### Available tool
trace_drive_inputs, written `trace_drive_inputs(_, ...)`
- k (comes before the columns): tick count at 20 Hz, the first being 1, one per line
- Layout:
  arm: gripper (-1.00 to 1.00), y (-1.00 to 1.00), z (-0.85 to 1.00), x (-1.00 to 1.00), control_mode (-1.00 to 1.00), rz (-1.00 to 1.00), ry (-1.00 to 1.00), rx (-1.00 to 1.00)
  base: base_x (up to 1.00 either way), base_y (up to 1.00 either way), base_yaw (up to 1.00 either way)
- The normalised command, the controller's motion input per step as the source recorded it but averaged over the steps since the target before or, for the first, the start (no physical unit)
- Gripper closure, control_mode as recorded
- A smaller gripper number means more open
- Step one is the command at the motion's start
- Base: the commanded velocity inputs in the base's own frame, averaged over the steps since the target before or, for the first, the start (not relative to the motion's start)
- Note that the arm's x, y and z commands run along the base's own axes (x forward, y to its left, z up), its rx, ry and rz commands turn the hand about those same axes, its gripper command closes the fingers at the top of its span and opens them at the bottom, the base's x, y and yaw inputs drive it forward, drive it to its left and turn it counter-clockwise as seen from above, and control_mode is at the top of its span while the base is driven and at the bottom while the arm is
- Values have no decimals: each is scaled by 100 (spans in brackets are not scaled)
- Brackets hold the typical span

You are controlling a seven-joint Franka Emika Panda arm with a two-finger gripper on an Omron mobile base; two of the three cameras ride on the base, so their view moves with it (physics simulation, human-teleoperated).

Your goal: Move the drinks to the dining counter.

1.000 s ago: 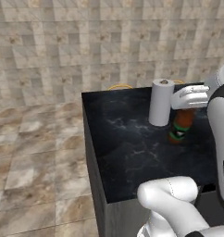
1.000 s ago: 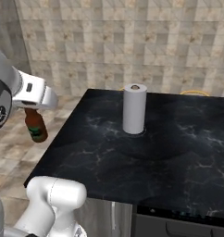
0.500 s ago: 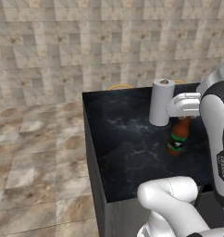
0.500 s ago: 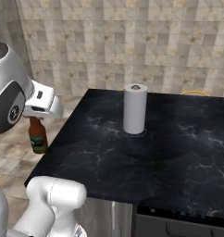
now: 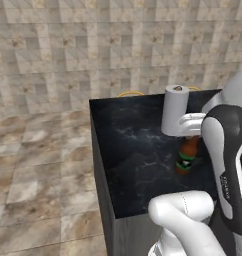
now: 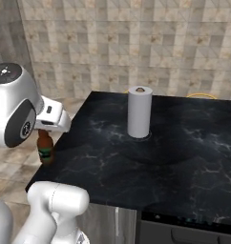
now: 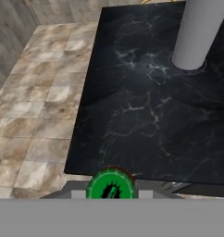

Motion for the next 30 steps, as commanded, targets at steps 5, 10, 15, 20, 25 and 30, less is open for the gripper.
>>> trace_drive_inputs(5,100,0,-40,28,-100,0,0,-8,0,0,0)
trace_drive_inputs(10,100,0,-36,26,-100,0,0,-10,0,0,0)
trace_drive_inputs(15,100,0,-22,27,-100,0,0,-2,0,0,0)
trace_drive_inputs(20,100,0,-13,23,-100,0,0,0,0,0,0)
trace_drive_inputs(25,100,0,-18,17,-100,0,0,0,0,0,0)
trace_drive_inputs(30,100,0,-22,4,-100,0,0,0,0,0,0)
